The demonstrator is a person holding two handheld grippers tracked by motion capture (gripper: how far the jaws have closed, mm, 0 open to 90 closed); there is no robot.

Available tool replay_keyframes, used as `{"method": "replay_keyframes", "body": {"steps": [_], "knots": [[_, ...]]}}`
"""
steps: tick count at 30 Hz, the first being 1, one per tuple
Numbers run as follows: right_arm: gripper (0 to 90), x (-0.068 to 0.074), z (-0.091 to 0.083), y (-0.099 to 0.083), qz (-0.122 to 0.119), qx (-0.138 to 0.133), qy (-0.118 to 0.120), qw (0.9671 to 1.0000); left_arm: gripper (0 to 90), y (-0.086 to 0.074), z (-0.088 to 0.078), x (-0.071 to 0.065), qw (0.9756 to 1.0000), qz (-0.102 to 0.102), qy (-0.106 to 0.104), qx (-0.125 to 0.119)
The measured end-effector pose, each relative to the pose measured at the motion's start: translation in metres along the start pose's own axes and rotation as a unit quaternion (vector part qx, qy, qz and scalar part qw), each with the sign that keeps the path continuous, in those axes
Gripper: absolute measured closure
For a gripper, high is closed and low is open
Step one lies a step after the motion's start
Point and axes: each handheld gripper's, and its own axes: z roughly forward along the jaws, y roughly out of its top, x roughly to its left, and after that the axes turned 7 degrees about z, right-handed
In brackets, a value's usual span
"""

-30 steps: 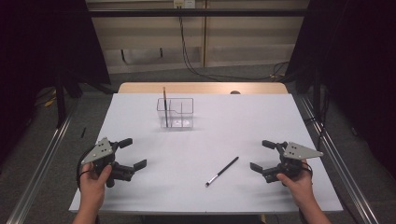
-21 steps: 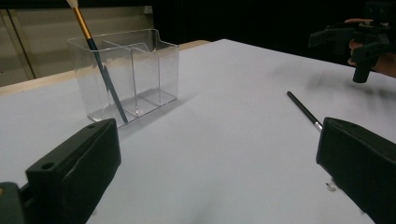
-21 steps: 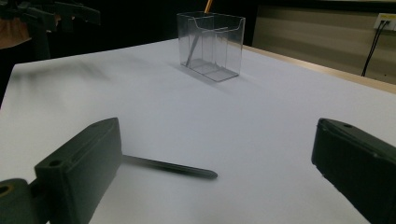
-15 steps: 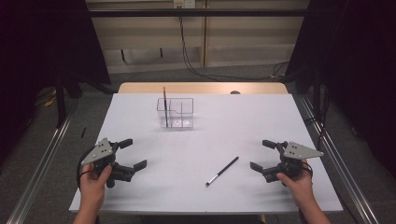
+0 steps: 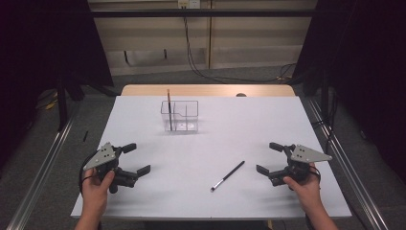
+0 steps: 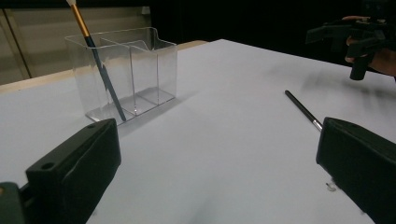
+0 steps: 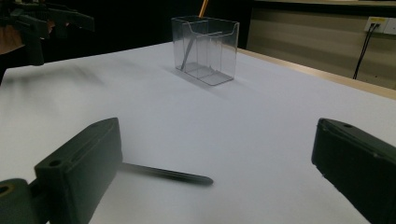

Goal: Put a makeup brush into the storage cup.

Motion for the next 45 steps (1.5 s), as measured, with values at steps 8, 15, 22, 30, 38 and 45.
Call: {"method": "replay_keyframes", "body": {"steps": [8, 15, 22, 30, 38, 45], "knots": [[1.2, -0.004, 0.002, 0.001, 0.004, -0.004, -0.004, 1.0, 0.0, 0.0, 0.002, -0.003, 0.9999, 0.005, -0.003, 0.009], [1.2, -0.002, 0.001, 0.001, 0.004, -0.003, -0.006, 1.0, 0.0, 0.003, 0.004, -0.005, 0.9999, 0.011, -0.002, 0.008], [1.1, -0.001, 0.002, 0.002, 0.005, 0.0, -0.006, 1.0, 0.0, 0.005, 0.007, -0.007, 0.9999, 0.01, -0.004, 0.004], [1.1, -0.002, 0.007, 0.006, 0.002, 0.007, -0.006, 1.0, 0.0, 0.004, 0.006, -0.005, 0.9999, 0.01, -0.002, 0.006], [0.8, -0.004, 0.009, 0.011, 0.003, 0.003, -0.01, 0.9999, 0.0, 0.005, 0.007, -0.007, 0.9999, 0.012, -0.003, 0.005], [0.8, -0.005, 0.021, 0.019, 0.006, -0.005, -0.004, 1.0, 0.0, 0.005, 0.007, -0.007, 0.9999, 0.012, -0.003, 0.005]]}}
